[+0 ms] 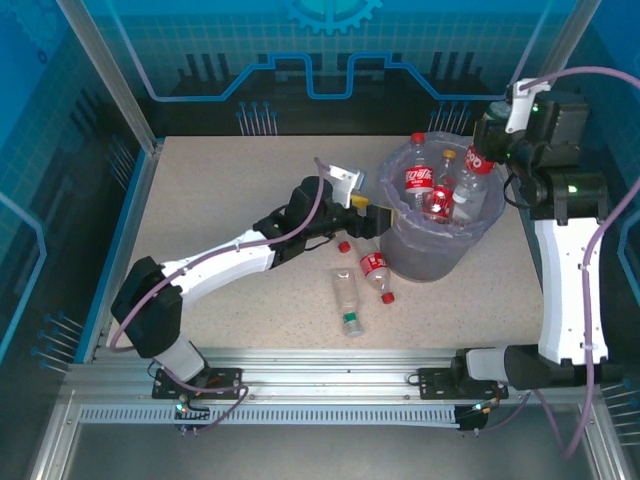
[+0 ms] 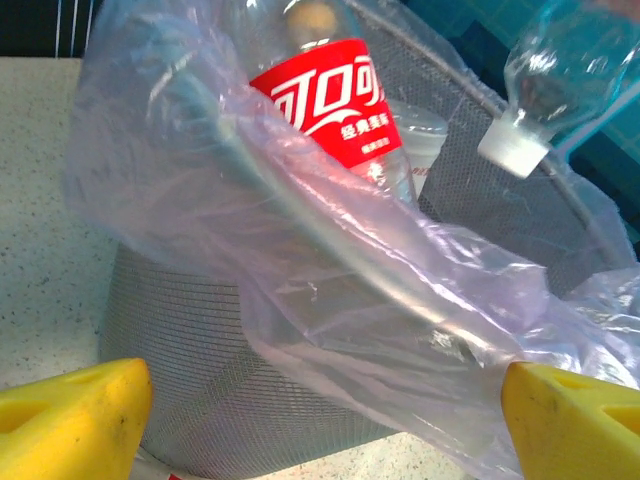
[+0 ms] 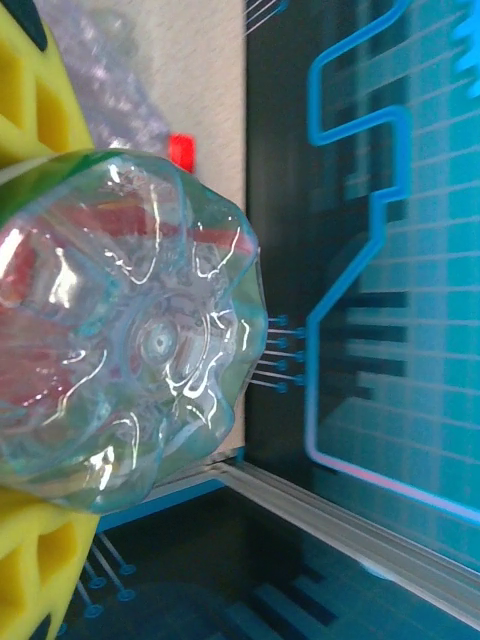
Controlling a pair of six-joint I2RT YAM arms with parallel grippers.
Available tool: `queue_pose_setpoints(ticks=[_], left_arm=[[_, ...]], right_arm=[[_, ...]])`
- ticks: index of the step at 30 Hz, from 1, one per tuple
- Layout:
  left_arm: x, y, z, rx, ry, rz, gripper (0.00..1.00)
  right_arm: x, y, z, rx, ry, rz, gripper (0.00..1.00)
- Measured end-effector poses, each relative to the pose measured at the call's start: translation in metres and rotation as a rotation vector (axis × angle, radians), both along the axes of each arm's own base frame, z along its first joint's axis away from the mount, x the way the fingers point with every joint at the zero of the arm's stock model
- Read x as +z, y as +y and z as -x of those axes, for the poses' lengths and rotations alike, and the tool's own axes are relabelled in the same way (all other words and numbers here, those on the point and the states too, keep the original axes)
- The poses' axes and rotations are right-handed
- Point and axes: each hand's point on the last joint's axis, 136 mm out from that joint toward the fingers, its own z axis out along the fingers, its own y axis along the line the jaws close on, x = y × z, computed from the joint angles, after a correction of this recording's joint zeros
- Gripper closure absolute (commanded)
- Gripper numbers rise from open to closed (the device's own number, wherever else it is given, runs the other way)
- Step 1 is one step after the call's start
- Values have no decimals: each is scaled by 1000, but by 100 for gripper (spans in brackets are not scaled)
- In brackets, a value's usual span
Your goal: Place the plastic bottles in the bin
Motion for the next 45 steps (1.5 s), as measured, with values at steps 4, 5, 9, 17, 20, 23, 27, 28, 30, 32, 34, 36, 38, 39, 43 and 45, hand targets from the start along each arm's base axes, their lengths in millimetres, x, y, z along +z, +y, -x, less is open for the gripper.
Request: queue_pose_setpoints(ticks=[4,5,9,17,20,23,27,28,30,32,34,36,38,39,43,45], left_arm=[[-8,-6,-5,-2,16,-6,10],[-9,-7,-6,-2,19,-8,10],[-18,-9,-8,-1,33,-21,10],[-19,-10,-8,-2,35,-22,11],[-19,-10,-8,-2,35,-22,11],[-19,-10,-8,-2,35,-22,11],[-19,-10,-8,-1,38,-20,11],[-19,-10,-8,-1,38,-21,11],[-19,-10,-8,-1,38,-21,11],[-19,-10,-8,0,38,-21,11],[-19,-10,-8,0,37,-21,11],[-19,-10,-9,0,37,-21,11],[-19,-10,-9,2,37,-22,11],[-19,-9,-9,2,38,-24,11],[-24,-8,-8,4,49,-41,10],[-25,-7,-8,9,52,-51,9]], right_arm=[[-30,-3,-8,-3,94,12,47],[-35,-4,-9,-5,107,12,47],[-56,-8,-11,-13,169,7,47],[-120,-10,-18,-18,345,-12,46],[-149,-8,-21,-12,419,-27,46],[-173,-8,-26,-17,482,-34,45],[-197,-8,-27,-21,539,-39,44],[-201,-8,-26,-24,546,-41,43],[-206,-8,-26,-28,552,-47,35],[-206,-8,-26,-27,552,-51,29],[-204,-6,-27,-19,548,-58,24],[-200,-4,-27,-13,541,-66,21],[-189,-3,-27,-6,519,-67,17],[-179,-3,-28,-5,499,-67,16],[-132,-4,-24,-1,384,-58,13],[-107,-3,-17,2,319,-57,14]])
